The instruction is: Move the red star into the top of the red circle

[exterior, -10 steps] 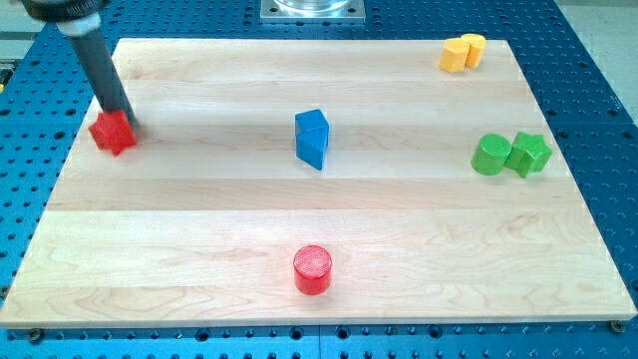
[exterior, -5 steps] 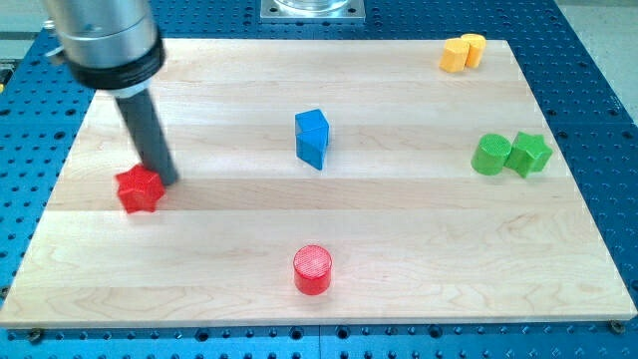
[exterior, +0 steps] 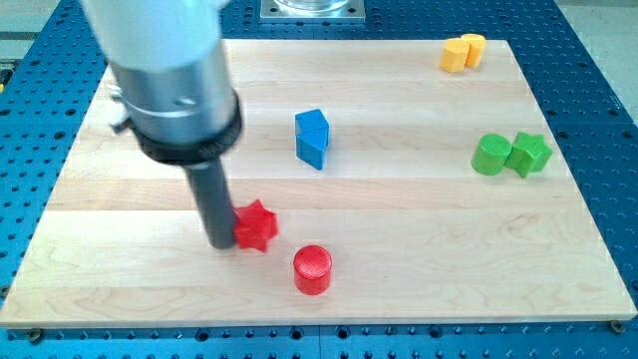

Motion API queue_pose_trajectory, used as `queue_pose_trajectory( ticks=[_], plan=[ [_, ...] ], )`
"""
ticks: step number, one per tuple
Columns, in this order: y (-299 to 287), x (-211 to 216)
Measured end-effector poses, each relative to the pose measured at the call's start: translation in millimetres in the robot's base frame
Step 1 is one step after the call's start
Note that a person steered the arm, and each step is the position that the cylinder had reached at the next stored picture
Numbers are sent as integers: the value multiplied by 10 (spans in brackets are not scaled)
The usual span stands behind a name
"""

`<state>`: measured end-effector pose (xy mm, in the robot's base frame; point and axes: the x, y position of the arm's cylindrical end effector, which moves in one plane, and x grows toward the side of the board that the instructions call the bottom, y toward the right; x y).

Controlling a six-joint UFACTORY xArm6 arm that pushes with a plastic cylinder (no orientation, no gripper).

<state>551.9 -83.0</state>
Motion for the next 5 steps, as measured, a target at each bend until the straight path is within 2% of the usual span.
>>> queue_pose_trajectory(
  ticks=[1,2,3,4,5],
  plan=[
    [322,107],
    [-211,-367],
    [359,-392],
    [642,-392],
    [642,-290]
  ],
)
